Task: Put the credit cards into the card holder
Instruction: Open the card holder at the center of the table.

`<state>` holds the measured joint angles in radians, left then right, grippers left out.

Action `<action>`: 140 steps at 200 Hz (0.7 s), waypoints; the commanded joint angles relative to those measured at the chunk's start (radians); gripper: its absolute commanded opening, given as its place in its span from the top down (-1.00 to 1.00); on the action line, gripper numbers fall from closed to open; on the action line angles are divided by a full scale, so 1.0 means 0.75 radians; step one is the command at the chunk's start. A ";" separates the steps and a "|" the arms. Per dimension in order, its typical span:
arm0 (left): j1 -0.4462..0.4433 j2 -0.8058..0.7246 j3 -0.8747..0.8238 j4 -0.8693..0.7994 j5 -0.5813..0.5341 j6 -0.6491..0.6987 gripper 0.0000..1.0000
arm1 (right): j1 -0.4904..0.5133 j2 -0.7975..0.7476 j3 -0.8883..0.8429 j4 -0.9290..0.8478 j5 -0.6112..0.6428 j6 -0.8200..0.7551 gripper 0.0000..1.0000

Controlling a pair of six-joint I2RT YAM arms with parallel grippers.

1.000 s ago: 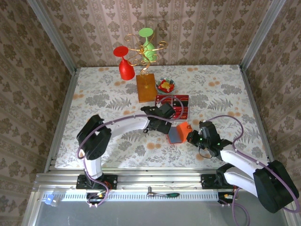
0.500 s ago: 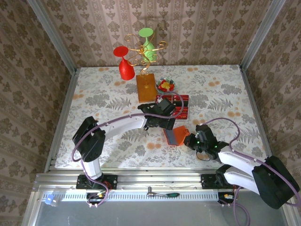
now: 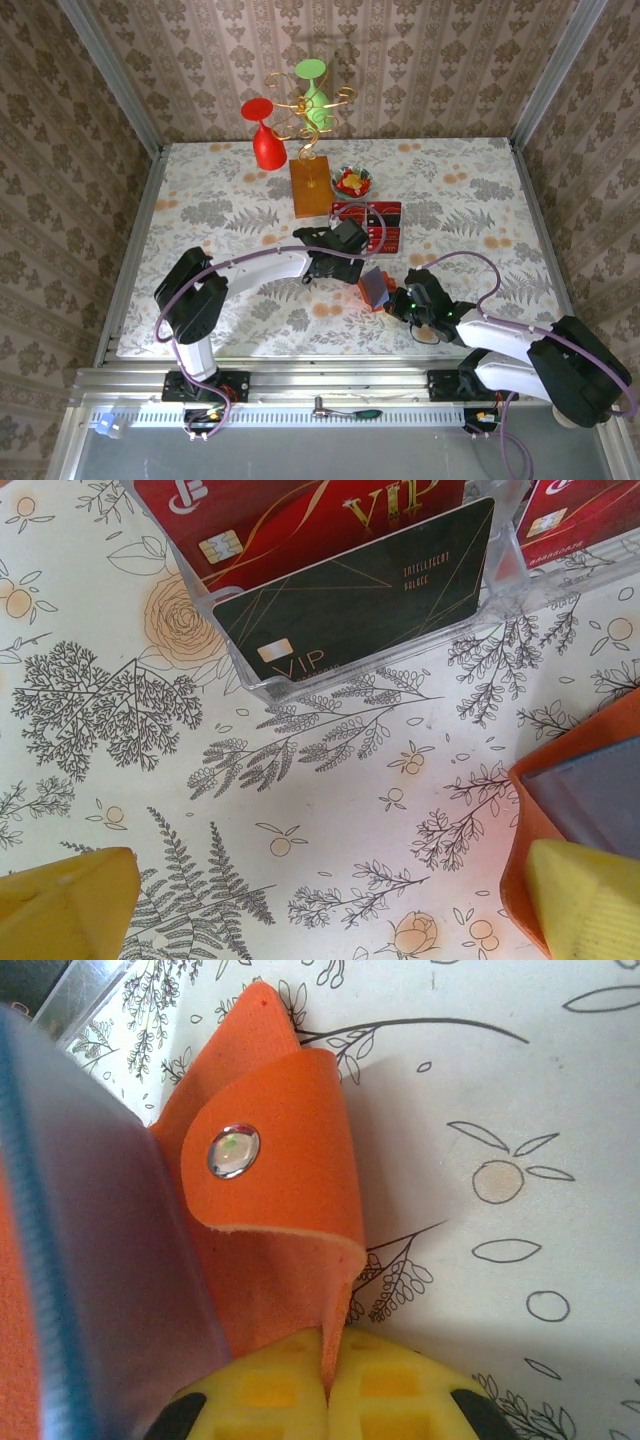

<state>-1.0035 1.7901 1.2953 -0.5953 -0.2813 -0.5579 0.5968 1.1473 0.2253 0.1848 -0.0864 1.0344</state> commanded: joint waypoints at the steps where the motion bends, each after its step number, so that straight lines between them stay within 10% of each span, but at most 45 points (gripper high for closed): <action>1: -0.001 -0.015 0.019 -0.008 -0.012 -0.015 -1.00 | 0.014 0.017 -0.004 -0.017 0.060 0.030 1.00; 140: -0.089 0.109 0.143 -0.161 0.048 -0.135 -1.00 | 0.036 0.014 0.009 -0.013 0.084 0.054 1.00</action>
<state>-1.0531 1.8557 1.3899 -0.6701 -0.2729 -0.5922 0.6121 1.1473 0.2253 0.1871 -0.0635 1.0554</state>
